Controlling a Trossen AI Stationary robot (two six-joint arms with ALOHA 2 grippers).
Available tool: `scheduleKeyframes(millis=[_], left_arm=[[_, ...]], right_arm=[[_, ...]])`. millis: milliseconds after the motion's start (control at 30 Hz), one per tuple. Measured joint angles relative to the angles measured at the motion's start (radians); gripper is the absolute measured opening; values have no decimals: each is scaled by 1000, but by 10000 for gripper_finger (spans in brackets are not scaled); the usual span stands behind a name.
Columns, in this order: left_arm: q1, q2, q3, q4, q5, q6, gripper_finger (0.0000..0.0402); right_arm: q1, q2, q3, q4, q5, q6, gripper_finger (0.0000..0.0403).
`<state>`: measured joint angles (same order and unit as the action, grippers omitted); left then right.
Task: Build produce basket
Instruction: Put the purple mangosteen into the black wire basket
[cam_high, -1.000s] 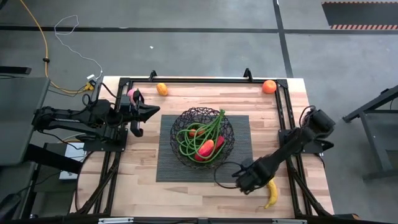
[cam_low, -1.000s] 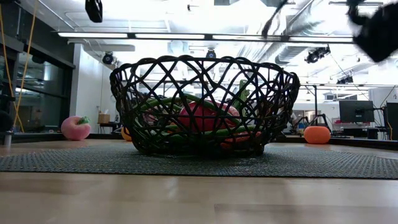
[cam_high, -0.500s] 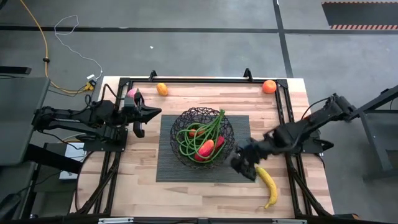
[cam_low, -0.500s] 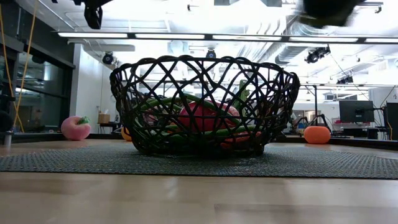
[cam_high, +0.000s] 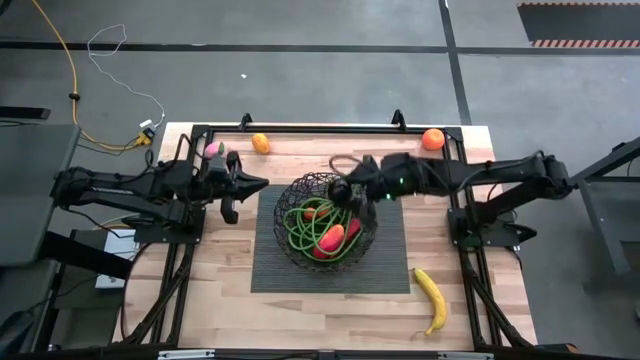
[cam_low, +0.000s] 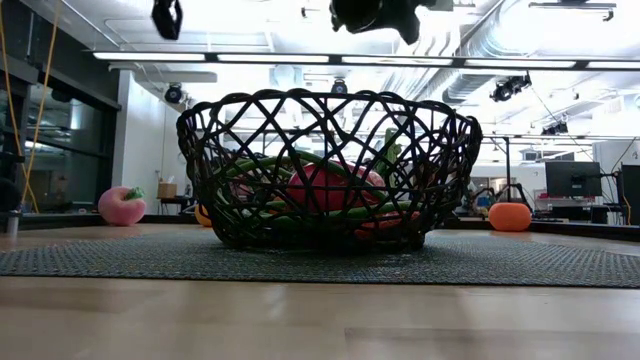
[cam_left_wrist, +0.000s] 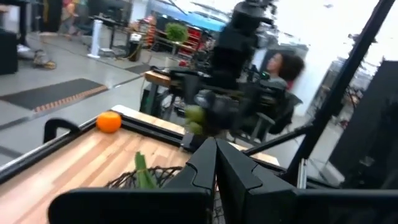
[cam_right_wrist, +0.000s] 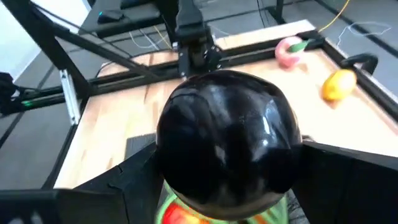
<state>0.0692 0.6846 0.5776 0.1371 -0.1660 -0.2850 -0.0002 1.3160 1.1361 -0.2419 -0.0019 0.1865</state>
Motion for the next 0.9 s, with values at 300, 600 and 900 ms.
scheduleKeyframes(millis=[300, 600, 900], left_arm=[[0, 80, 95, -3, 27, 189, 0], [0, 74, 95, -5, 56, 192, 0], [0, 74, 95, -5, 76, 192, 0]], right_arm=[[-92, -70, -209, 492, -133, 69, 270], [-52, -95, -247, 626, -185, 55, 270], [-44, -95, -241, 623, -163, 39, 270]])
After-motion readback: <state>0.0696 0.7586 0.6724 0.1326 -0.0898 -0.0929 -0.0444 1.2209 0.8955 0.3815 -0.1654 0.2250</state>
